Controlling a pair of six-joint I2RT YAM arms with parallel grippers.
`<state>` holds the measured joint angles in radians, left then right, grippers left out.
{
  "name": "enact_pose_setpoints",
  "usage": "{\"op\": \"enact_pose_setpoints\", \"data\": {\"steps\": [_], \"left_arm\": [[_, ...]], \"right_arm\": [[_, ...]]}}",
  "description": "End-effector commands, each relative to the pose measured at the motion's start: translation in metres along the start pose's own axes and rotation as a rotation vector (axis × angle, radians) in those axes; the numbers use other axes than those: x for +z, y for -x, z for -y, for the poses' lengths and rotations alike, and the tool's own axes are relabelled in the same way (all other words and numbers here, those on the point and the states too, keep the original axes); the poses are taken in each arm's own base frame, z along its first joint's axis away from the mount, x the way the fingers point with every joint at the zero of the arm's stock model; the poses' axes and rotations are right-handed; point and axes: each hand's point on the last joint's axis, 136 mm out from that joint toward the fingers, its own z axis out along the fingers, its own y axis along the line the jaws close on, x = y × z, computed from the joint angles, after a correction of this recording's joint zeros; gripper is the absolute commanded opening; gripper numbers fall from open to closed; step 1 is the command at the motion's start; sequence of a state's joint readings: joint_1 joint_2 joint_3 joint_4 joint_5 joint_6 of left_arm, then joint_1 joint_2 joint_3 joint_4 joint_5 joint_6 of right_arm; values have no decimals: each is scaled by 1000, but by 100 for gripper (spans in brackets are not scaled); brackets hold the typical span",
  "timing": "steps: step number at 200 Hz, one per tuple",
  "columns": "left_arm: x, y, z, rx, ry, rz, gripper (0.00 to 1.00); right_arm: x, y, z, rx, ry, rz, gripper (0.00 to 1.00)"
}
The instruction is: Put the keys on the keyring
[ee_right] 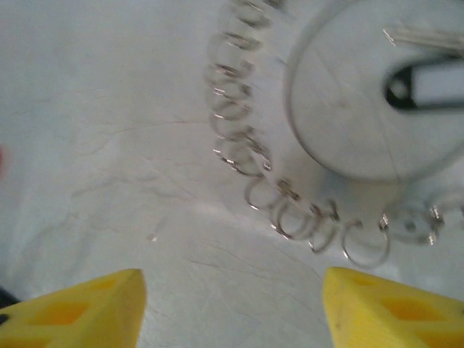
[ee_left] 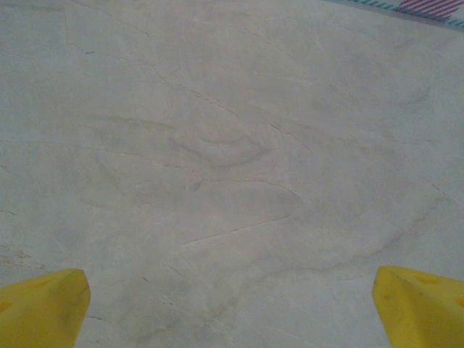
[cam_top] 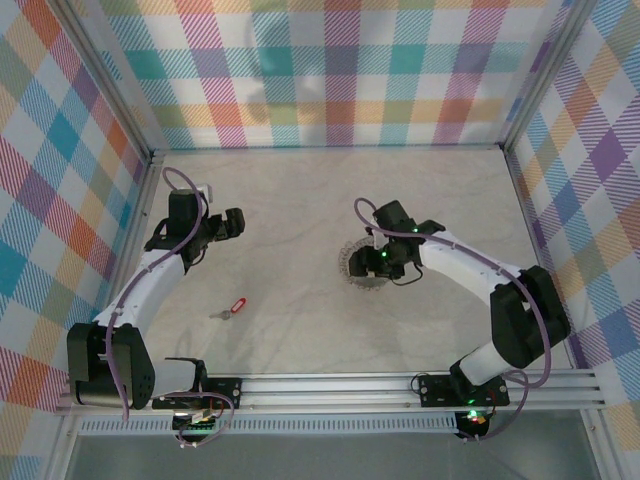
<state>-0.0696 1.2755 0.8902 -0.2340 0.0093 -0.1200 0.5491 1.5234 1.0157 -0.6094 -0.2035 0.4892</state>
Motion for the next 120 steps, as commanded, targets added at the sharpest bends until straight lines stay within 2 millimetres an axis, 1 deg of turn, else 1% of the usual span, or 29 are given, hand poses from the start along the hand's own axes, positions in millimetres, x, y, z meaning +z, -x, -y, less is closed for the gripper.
{"op": "enact_pose_setpoints", "data": {"steps": [1, 29, 41, 54, 66, 84, 107, 120], "left_arm": [[3, -5, 0, -9, 3, -10, 100], [4, -6, 0, -12, 6, -16, 100], [4, -6, -1, -9, 8, -15, 100], [4, -8, -2, -7, 16, -17, 100], [3, -7, -1, -6, 15, -14, 100], [3, -6, 0, -5, 10, -14, 100], [0, -6, 0, 1, 14, -9, 100], [-1, -7, 0, 6, 17, -7, 100]], "right_arm": [[4, -11, 16, 208, -65, -31, 56], [6, -10, 27, 217, -145, -48, 44], [10, -11, 27, 221, -137, -59, 38], [11, -12, 27, 220, -139, -65, 38], [7, -8, 30, 204, -157, -44, 38], [-1, -1, 42, 193, -200, -4, 38], [-15, 9, 68, 157, -310, 84, 36], [-15, 10, 71, 143, -306, 85, 33]]}}
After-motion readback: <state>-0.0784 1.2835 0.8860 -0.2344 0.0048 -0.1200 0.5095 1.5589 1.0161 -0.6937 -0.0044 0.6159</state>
